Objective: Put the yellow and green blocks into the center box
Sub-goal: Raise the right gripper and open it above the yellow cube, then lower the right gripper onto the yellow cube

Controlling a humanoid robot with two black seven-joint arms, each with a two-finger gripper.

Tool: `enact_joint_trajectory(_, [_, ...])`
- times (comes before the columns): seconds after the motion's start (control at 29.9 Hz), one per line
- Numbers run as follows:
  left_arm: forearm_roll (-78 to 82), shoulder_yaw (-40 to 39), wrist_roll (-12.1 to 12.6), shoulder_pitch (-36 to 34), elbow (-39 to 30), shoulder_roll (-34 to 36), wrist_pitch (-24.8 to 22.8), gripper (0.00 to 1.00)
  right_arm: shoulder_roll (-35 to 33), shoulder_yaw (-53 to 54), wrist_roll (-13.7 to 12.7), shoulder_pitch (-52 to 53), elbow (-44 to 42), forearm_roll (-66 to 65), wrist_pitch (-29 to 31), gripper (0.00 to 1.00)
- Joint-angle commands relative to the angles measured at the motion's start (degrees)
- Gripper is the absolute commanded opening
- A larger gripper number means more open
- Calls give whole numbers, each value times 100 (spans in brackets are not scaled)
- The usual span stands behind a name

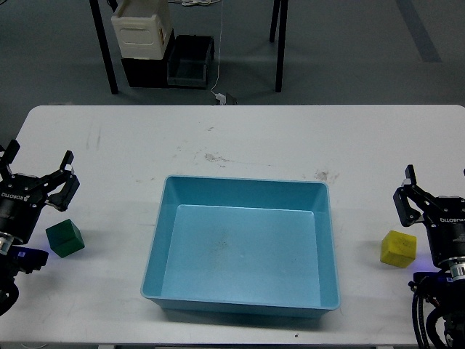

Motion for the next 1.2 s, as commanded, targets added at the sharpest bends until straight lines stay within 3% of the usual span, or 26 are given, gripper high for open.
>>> enact_joint_trajectory(0.0, [0,5,14,1,0,-57,0,100,0,1,10,-27,0,0,0,100])
enact_joint_trajectory(0.2, [0,5,-4,54,9,-75,0,100,0,97,1,-28,27,9,70,100])
enact_joint_trajectory(0.4, [0,-30,-21,71,26,-84,0,100,-271,124,1,279,-140,-306,527,100])
enact_joint_trajectory(0.67, [0,-48,-30,71,35,-84,0,100,-1450,133,1,1518,-184,-2002,536,100])
enact_joint_trajectory(0.8, [0,-57,-56,63,35,-84,0,100,-1915,28,27,2379,-509,-3625,317,100])
enact_joint_trajectory(0.94, [0,-57,-240,71,35,-84,0,100,-2574,-586,237,3074,-571,-5534,167,100])
enact_joint_trajectory(1.17, [0,-57,-381,80,44,-101,0,100,-4525,-3142,1124,4935,-817,-7723,474,100])
